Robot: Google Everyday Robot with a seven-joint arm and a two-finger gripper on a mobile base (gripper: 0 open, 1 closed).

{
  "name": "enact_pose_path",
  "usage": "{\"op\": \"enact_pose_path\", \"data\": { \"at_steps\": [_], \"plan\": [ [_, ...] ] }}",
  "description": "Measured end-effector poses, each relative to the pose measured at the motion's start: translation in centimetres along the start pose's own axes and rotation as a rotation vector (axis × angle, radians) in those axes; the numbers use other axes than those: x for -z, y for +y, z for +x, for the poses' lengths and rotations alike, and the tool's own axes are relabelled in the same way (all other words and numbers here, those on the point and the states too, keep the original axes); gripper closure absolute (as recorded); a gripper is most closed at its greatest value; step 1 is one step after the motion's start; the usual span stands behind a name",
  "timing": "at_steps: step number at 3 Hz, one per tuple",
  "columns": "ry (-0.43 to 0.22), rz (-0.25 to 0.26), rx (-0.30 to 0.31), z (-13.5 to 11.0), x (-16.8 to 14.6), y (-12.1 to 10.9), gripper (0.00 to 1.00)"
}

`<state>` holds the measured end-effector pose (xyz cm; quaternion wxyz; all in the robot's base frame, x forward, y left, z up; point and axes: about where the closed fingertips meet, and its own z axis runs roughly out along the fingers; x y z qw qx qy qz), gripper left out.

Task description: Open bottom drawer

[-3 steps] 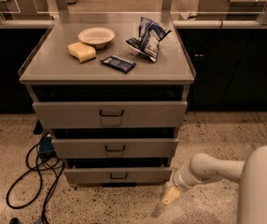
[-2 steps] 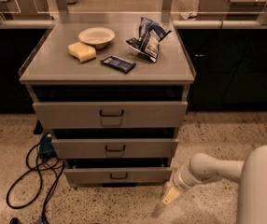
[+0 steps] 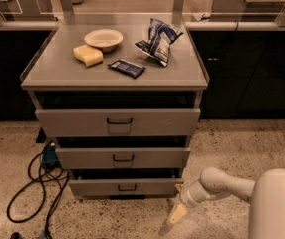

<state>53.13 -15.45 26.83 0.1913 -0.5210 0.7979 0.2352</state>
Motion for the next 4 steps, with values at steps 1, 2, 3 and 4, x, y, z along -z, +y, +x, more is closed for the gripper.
{"op": "enact_pose_path", "data": {
  "at_steps": [1, 2, 3, 4],
  "plan": [
    [-0.073, -0.081, 0.055, -0.9, -5.4, 1.8, 0.00],
    [-0.073, -0.080, 0.056, -0.9, -5.4, 1.7, 0.00],
    [-0.082, -0.035, 0.097, -1.5, -7.7, 1.0, 0.00],
    [-0.111, 0.050, 0.162, -3.4, -9.3, 0.0, 0.00]
  ]
}}
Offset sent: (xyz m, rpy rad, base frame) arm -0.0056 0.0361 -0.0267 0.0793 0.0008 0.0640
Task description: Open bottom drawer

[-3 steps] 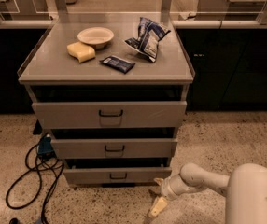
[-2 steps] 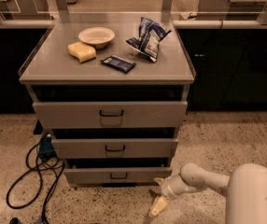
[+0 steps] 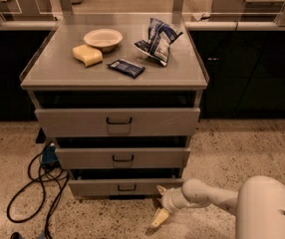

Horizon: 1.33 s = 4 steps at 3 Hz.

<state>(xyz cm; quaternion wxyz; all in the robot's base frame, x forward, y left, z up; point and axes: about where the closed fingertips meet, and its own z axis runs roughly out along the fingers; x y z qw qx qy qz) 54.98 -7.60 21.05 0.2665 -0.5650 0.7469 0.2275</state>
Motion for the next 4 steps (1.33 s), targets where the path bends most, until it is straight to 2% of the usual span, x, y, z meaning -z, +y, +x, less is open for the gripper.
{"op": "enact_pose_path", "data": {
  "at_steps": [1, 2, 3, 4],
  "plan": [
    [-0.048, 0.100, 0.039, -1.2, -0.6, -0.5, 0.00],
    [-0.101, 0.252, 0.043, -2.9, 0.9, -2.4, 0.00],
    [-0.101, 0.252, 0.043, -2.9, 0.9, -2.4, 0.00],
    [-0.081, 0.288, 0.063, -3.5, 0.7, -3.9, 0.00]
  ]
}}
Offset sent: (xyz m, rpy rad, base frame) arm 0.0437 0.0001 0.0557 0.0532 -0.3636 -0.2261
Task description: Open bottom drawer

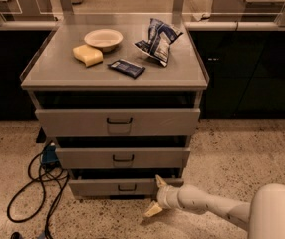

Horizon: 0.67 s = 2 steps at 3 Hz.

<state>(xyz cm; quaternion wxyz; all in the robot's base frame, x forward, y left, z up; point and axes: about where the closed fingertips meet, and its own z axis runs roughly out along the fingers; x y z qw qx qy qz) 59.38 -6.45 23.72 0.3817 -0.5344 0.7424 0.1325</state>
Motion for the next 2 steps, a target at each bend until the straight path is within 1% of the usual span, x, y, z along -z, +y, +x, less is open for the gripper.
{"op": "enact_pose_path", "data": {
  "at_steps": [1, 2],
  "plan": [
    [0.024, 0.075, 0.014, -1.2, -0.7, -3.3, 0.00],
    [0.096, 0.094, 0.002, -1.8, -1.5, -5.9, 0.00]
  ]
}}
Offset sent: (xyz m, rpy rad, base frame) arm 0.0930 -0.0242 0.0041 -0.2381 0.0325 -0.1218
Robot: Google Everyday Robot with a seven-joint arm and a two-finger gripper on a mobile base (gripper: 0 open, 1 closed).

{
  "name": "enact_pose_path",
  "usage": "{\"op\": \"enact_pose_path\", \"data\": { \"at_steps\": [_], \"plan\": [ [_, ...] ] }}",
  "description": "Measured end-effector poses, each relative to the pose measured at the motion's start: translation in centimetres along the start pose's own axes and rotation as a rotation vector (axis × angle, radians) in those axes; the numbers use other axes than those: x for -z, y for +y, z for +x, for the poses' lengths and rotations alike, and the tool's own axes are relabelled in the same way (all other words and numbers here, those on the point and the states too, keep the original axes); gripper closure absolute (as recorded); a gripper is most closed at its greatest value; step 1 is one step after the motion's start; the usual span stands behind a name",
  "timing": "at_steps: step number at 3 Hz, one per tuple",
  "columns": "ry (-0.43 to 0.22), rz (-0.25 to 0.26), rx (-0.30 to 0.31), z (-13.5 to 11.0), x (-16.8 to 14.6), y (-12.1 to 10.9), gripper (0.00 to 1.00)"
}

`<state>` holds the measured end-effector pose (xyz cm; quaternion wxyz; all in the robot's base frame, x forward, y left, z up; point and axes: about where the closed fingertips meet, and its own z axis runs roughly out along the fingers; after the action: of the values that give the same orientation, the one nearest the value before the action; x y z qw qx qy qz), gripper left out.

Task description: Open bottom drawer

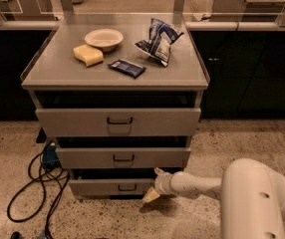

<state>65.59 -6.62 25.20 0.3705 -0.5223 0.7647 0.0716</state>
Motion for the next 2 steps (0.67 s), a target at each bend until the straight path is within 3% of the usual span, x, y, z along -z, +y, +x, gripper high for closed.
{"op": "enact_pose_path", "data": {
  "at_steps": [1, 2],
  "plan": [
    [0.120, -0.049, -0.036, 3.7, -1.7, -0.7, 0.00],
    [0.198, -0.071, -0.069, 10.3, -5.0, 0.3, 0.00]
  ]
}}
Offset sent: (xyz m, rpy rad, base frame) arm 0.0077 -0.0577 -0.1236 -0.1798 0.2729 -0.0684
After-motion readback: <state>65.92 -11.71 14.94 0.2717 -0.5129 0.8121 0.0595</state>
